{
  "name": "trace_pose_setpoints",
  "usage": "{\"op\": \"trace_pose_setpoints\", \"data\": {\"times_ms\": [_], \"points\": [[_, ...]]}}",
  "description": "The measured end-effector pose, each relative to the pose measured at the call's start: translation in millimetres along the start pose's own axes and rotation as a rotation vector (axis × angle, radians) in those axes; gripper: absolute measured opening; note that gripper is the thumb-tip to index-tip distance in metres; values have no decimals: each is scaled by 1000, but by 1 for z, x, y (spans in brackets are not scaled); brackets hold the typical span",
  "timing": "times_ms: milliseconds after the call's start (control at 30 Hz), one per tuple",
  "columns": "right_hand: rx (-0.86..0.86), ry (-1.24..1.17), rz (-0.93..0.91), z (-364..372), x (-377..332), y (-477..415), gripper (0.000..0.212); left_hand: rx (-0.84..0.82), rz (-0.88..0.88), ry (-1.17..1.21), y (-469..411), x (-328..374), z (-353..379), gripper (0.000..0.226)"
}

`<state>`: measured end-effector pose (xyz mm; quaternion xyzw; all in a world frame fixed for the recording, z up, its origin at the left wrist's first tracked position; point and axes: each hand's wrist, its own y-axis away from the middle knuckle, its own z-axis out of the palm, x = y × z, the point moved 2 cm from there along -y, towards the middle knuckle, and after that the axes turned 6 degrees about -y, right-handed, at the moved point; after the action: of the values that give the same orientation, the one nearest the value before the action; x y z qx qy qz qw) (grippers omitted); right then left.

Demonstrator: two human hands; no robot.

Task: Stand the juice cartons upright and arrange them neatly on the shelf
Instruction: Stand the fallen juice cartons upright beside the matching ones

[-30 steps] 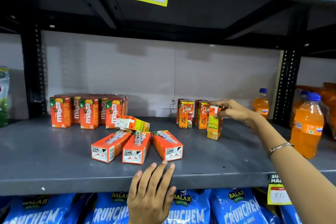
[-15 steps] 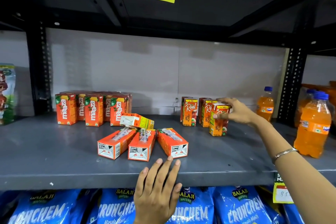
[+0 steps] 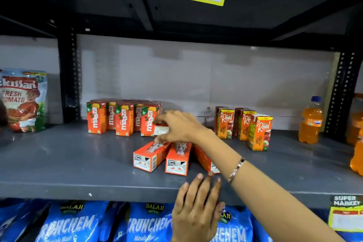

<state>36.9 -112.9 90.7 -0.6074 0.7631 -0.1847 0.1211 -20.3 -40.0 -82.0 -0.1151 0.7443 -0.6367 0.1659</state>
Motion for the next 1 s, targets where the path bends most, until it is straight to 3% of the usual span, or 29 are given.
{"op": "trace_pose_setpoints", "data": {"times_ms": [133,367,633,1000], "points": [[52,27,15,-14,12,-3,49,-8,2,8,0,-1,0,39],[26,-243,216,-63,103,23,39,5,1,2,0,0,0,39],[-101,-313,346,-64,165,53,27,34,-31,-5,-3,4,3,39],[-231,-347,354,-71,178,59,42,64,-37,-32,0,4,6,39]]}}
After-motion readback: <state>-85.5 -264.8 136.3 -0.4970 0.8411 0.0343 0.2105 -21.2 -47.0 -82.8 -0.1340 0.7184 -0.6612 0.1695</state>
